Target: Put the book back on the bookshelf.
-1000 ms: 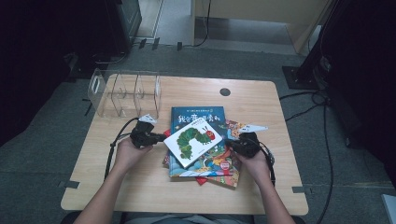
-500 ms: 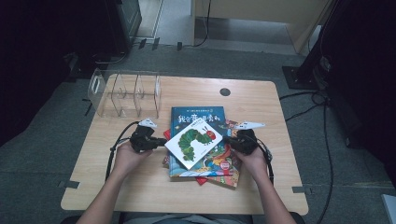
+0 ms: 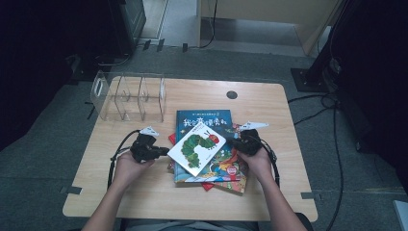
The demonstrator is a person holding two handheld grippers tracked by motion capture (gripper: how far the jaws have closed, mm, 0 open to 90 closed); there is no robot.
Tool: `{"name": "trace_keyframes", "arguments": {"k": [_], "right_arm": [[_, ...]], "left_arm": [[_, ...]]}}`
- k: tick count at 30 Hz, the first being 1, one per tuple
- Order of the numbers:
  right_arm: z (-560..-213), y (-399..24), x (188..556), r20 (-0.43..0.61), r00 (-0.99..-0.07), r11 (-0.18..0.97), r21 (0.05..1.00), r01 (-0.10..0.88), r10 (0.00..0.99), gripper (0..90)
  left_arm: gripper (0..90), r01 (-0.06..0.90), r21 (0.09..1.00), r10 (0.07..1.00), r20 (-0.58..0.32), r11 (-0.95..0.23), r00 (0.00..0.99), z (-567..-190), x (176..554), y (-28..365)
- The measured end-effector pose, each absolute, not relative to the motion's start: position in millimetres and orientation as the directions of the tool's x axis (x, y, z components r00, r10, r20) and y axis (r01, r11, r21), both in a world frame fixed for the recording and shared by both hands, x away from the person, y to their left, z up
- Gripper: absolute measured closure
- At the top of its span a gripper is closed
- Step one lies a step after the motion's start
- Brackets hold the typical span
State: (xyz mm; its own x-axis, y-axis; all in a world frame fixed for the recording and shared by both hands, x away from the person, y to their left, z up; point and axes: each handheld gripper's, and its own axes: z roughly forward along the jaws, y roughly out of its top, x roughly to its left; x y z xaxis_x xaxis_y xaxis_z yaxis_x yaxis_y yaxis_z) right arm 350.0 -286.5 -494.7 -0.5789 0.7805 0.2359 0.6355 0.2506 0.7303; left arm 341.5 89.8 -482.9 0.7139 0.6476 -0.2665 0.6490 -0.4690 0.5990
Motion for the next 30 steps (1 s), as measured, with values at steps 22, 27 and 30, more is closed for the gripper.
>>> {"name": "trace_keyframes", "arguments": {"k": [22,27,30], "right_arm": [[-494.6,-267.6,361.2,0.233,-0.626,0.288,0.733,0.616,0.744,90.0],[-489.6,-270.3,353.6,0.245,-0.633,0.278,0.743,0.609,0.734,90.0],[-488.9,-268.2,345.6,0.217,-0.647,0.296,0.754,0.587,0.731,90.0]], "left_arm": [[77.7,0.721,0.575,0.696,-0.331,-0.386,0.637,-477.2,324.0,107.6],[62.9,0.720,0.579,0.684,-0.346,-0.382,0.642,-473.2,328.1,107.7],[53.8,0.716,0.586,0.681,-0.347,-0.380,0.645,-471.0,331.1,105.6]]}}
